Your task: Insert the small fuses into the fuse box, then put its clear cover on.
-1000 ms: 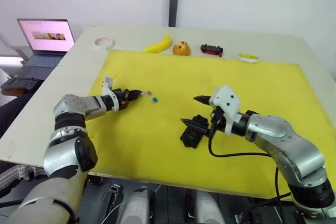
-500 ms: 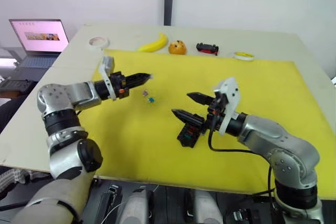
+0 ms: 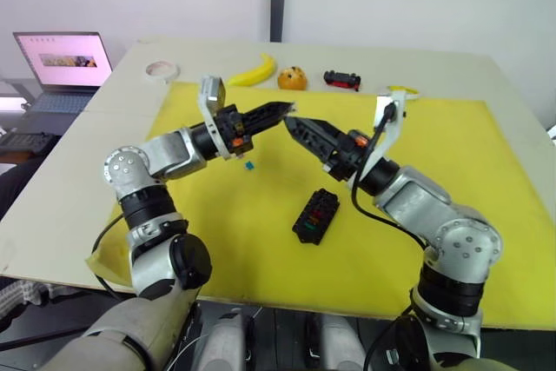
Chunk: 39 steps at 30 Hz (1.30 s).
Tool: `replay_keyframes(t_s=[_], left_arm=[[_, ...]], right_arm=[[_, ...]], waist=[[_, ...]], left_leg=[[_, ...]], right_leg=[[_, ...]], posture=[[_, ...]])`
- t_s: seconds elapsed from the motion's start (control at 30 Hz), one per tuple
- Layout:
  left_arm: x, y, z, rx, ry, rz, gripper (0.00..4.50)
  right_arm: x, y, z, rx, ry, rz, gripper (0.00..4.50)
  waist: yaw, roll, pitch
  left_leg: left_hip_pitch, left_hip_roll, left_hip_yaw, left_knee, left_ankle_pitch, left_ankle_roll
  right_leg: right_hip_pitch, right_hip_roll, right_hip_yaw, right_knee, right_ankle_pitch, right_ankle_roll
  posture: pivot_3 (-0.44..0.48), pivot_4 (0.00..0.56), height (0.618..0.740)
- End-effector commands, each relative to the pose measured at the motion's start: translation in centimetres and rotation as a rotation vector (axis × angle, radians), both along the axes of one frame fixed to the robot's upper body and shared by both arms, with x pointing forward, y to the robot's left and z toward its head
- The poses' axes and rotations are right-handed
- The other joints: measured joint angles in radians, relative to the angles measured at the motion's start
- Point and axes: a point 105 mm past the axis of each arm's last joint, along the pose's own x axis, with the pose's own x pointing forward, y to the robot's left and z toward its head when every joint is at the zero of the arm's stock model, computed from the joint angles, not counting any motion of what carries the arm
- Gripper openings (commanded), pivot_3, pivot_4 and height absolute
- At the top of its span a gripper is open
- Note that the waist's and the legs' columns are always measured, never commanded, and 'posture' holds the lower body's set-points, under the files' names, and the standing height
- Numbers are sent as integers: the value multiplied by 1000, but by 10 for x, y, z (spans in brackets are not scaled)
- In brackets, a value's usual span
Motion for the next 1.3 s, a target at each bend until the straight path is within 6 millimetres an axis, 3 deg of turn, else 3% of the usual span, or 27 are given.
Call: replay_keyframes(t_s=[0.03,0.1,0.2,0.27,0.6,0.73,1.3], left_arm=[[-8,-4,11,-12,-52,-37,20],[-9,-5,11,-11,-51,-45,20],[-10,-6,12,-11,-50,-48,0],[-10,-6,13,-12,-49,-48,0],[-14,-10,15,-32,-31,-42,0],[-16,-10,17,-42,-20,-39,0],[-19,-11,18,-39,-4,-29,0]], right_arm=[[-4,0,15,82,-24,10,4500],[-3,0,16,97,-17,6,4500],[-4,0,16,101,-10,6,3714],[-5,0,17,110,-8,13,2742],[-5,-2,15,108,8,12,2742],[-6,0,13,94,14,23,1517],[-4,-4,18,122,11,29,1517]], waist=[[0,0,0],[2,0,0],[1,0,0],[1,0,0],[2,0,0],[1,0,0],[2,0,0]], left_leg=[[0,0,0,0,0,0],[0,0,0,0,0,0],[0,0,0,0,0,0],[0,0,0,0,0,0],[0,0,0,0,0,0],[0,0,0,0,0,0],[0,0,1,0,0,1]], right_leg=[[0,0,0,0,0,0],[0,0,0,0,0,0],[0,0,0,0,0,0],[0,0,0,0,0,0],[0,0,1,-1,0,0],[0,0,1,0,0,0],[0,0,1,-1,0,0]], posture=[[0,150,740],[0,150,740],[0,150,740],[0,150,740],[0,150,740],[0,150,740],[0,150,740]])
